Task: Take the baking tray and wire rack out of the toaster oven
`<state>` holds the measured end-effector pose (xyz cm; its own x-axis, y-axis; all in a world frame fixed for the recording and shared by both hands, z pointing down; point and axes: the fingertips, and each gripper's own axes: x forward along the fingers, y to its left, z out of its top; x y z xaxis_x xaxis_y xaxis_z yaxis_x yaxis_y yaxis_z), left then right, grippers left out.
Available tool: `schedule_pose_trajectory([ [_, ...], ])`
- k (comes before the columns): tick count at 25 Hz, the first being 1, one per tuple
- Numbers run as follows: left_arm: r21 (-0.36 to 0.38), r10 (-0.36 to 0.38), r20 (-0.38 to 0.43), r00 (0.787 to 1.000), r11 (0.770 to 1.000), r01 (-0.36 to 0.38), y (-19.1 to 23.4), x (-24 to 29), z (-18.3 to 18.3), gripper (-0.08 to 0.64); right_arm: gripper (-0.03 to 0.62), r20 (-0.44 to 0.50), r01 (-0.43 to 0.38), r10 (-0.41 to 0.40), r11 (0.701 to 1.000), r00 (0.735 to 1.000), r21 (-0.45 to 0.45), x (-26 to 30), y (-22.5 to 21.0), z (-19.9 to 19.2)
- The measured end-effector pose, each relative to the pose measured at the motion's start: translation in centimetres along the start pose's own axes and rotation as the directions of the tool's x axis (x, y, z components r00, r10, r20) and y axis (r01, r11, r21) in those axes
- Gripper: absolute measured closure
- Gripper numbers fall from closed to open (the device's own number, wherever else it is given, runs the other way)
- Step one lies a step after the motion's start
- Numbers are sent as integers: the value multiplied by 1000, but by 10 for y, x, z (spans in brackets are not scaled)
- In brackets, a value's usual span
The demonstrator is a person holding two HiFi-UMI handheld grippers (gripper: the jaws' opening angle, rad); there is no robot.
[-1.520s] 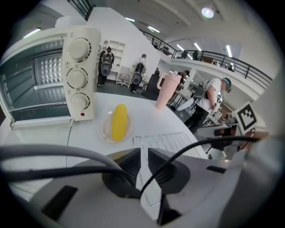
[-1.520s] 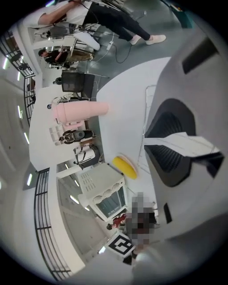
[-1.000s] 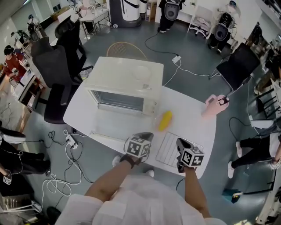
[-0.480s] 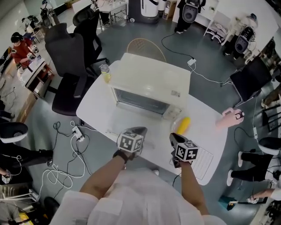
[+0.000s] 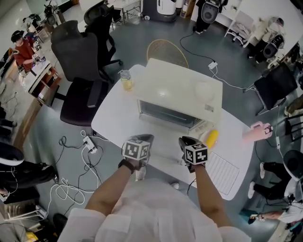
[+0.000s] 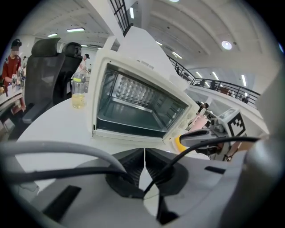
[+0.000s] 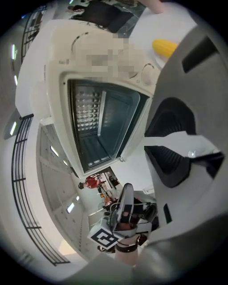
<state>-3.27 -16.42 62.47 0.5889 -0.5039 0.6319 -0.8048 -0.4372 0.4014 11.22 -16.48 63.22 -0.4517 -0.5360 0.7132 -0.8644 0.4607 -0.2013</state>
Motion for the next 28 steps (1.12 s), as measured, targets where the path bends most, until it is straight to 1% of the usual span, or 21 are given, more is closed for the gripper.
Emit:
schedule_pose_trajectory([
  [2, -31, -6, -19, 1000, 999, 6, 16, 1, -2, 546, 528, -26, 17, -19, 997, 999, -76, 15, 5, 10],
  [4, -35, -2, -38, 999, 999, 0, 31, -1, 0, 546, 526, -58, 33, -44, 986, 997, -164, 30, 9, 18],
  [6, -27, 0, -59, 998, 1000, -2, 43, -3, 1, 546, 522, -90, 46, -71, 966, 993, -256, 44, 14, 25],
  [9, -19, -5, -98, 995, 1000, 3, 59, -6, 1, 546, 514, -134, 50, -107, 925, 985, -376, 63, 22, 34],
  [12, -28, -19, -127, 992, 999, 16, 70, -7, 3, 546, 512, -154, 60, -154, 871, 976, -487, 78, 23, 46],
  [16, -34, -23, -164, 986, 999, 18, 84, -11, 2, 546, 497, -176, 60, -208, 793, 962, -606, 99, 20, 55],
  [21, -53, -44, -185, 982, 998, 35, 93, -5, 4, 546, 468, -176, 61, -277, 676, 945, -735, 127, 15, 57],
  [24, -52, -55, -194, 979, 998, 46, 96, -3, 6, 546, 454, -148, 86, -327, 604, 933, -793, 137, 10, 59],
  [26, -54, -59, -200, 978, 997, 49, 99, -3, 6, 546, 451, -131, 100, -350, 570, 927, -815, 141, 6, 61],
  [28, -52, -58, -204, 977, 998, 48, 102, -4, 7, 546, 440, -126, 104, -365, 549, 922, -829, 144, 4, 63],
])
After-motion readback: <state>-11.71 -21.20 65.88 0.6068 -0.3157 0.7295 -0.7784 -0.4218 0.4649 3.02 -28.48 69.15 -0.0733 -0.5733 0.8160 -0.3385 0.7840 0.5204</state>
